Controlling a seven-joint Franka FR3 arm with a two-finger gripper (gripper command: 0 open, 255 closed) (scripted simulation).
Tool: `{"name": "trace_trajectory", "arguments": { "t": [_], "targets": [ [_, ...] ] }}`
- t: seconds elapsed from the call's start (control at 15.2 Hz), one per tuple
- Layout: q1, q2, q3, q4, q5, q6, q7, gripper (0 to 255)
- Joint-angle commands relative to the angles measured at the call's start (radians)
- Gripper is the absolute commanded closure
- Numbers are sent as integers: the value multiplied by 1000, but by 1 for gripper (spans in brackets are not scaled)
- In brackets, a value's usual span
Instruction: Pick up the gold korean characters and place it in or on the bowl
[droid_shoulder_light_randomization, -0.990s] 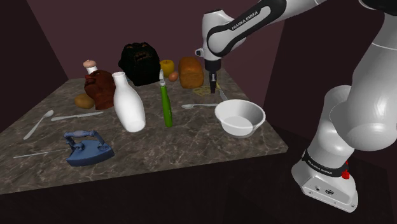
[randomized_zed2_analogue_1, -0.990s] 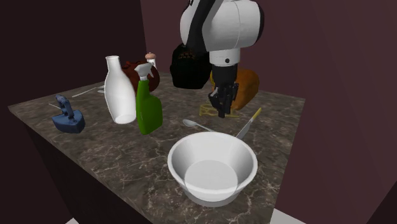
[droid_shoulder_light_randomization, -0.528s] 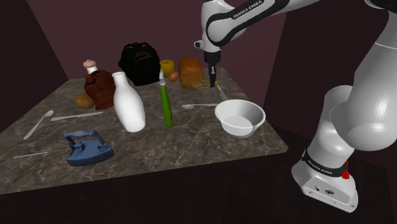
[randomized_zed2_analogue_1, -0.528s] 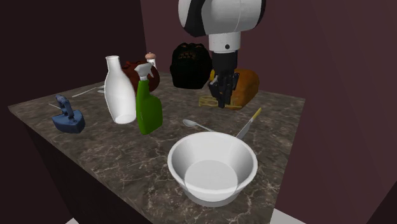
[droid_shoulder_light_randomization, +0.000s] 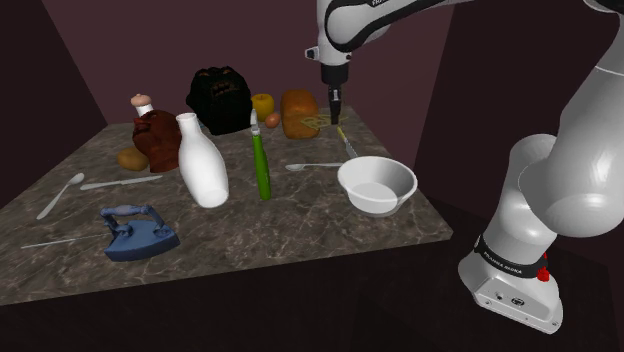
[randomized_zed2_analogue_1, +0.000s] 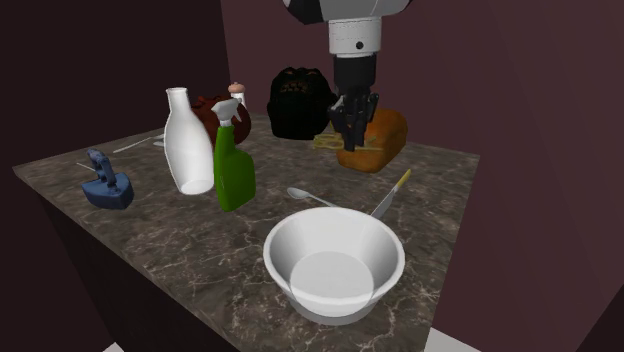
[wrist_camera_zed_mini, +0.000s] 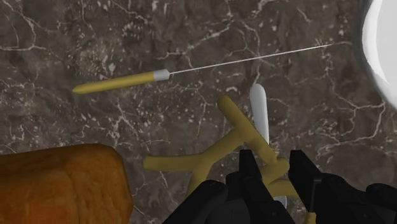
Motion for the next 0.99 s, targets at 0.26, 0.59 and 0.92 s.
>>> {"name": "trace_trajectory", "arguments": {
  "t": [0.26,0.59,0.92],
  "targets": [
    [12,-200,49,-177,-51,-26,87,255],
    [16,-393,111,-335,-70,-68,167,255],
    [26,-586,181,-467,-55,-139,239,255]
  ]
}}
